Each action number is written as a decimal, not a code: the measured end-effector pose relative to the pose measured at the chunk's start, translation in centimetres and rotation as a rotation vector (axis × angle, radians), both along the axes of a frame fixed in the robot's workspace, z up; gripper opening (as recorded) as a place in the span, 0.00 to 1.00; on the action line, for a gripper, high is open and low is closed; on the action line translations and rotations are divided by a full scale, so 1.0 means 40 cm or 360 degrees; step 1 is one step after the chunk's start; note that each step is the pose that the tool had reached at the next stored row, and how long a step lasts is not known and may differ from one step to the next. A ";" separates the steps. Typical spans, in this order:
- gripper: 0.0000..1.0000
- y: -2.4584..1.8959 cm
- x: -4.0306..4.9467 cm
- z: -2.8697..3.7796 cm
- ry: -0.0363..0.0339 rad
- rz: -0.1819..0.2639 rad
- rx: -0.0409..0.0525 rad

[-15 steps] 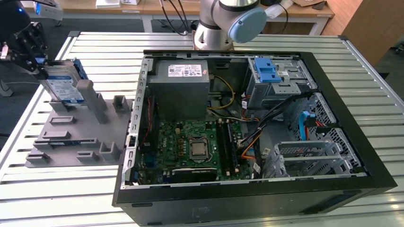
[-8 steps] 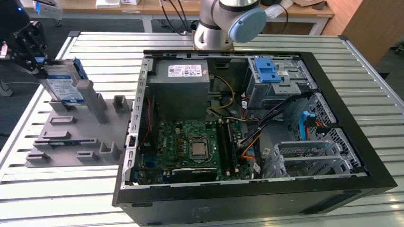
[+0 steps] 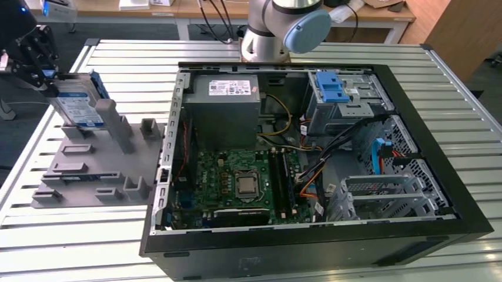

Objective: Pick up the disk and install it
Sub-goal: 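Pick up the disk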

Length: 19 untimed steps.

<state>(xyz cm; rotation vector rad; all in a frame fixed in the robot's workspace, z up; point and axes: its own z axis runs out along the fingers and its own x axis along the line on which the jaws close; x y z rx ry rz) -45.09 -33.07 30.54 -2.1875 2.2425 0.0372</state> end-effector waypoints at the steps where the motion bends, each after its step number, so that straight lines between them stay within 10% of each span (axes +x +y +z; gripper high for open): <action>1: 0.36 0.000 0.000 0.001 0.0000 0.0000 0.0000; 19: 0.36 0.000 0.000 0.016 0.0000 0.0000 0.0000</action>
